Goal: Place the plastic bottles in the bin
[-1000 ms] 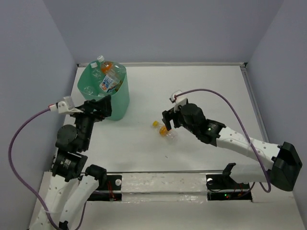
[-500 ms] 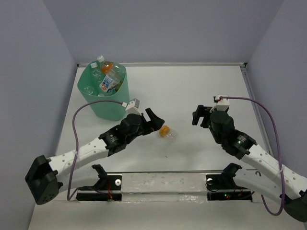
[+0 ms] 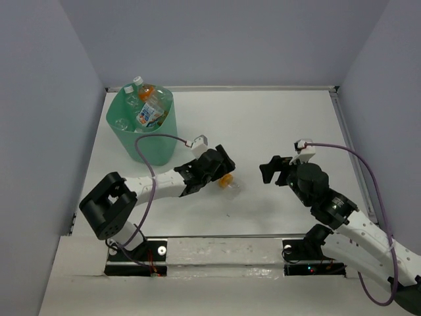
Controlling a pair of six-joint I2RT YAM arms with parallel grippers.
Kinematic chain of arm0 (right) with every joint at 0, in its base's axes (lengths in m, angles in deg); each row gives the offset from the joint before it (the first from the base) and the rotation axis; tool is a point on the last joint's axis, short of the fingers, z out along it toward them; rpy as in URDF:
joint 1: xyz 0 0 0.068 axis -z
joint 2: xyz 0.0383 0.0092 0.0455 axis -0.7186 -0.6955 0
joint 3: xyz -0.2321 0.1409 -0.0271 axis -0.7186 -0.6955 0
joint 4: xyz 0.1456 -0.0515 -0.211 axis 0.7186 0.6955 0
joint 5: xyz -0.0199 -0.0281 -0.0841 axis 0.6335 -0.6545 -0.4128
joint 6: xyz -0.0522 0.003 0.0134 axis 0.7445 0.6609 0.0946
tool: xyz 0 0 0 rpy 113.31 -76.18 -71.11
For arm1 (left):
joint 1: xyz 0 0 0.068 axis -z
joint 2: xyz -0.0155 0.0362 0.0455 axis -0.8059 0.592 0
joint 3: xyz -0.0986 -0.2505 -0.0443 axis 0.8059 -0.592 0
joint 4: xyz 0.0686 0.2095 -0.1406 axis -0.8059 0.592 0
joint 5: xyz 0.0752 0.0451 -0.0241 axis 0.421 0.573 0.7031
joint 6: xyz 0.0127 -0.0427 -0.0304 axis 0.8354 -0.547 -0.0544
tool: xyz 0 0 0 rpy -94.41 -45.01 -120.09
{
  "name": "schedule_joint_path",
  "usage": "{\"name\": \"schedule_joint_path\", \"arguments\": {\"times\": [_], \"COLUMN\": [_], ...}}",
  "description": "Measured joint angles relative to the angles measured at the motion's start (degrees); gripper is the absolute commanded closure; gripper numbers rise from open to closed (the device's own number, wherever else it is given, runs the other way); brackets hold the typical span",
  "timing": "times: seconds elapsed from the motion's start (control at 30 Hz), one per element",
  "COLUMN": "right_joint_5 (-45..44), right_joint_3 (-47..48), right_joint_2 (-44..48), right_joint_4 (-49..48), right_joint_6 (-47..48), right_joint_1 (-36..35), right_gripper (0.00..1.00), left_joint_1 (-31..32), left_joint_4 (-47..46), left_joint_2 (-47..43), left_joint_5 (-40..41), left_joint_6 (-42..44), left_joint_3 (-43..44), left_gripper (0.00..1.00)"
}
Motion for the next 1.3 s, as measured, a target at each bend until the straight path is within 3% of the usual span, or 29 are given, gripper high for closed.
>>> {"name": "schedule_joint_path", "arguments": {"times": [0.37,0.6,0.7,0.87,1.0,1.1,1.13,1.2,1.3], "right_joint_5": [4.5,6.1,6.2,6.1,5.9,5.9,5.9,6.0,5.9], "right_joint_3": [-1.2,-2.9,-3.6,-4.3,-4.3,-4.6,-4.7,-5.2,-5.3], "right_joint_2": [1.6,2.4,3.1,5.0,6.0,6.1,6.1,5.9,5.1], "right_joint_4": [-2.0,-3.3,-3.2,-3.4,-3.7,-3.7,-3.7,-3.7,-3.7], "right_joint_6": [-0.3,-1.3,-1.5,-1.9,-2.1,-2.6,-2.7,-2.9,-3.3], "right_joint_1": [0.0,0.0,0.0,0.0,0.0,0.0,0.0,0.0,0.0], "right_gripper": [0.11,0.11,0.11,0.11,0.11,0.11,0.11,0.10,0.09], "left_joint_1": [0.0,0.0,0.0,0.0,0.0,0.0,0.0,0.0,0.0], "left_joint_4": [0.9,1.0,1.0,0.8,0.6,0.5,0.5,1.1,2.8], "left_joint_2": [11.2,15.3,15.3,13.5,10.4,10.1,10.2,10.2,11.0], "left_joint_5": [0.8,2.1,2.5,3.5,3.2,2.6,2.4,2.0,1.2], "left_joint_6": [-0.8,0.0,1.0,3.5,5.6,6.5,6.9,7.9,9.7], "left_joint_3": [5.5,8.1,8.1,8.1,8.1,8.0,7.8,7.7,8.5], "left_gripper": [0.06,0.31,0.58,0.62,0.71,0.63,0.42,0.22,0.15]}}
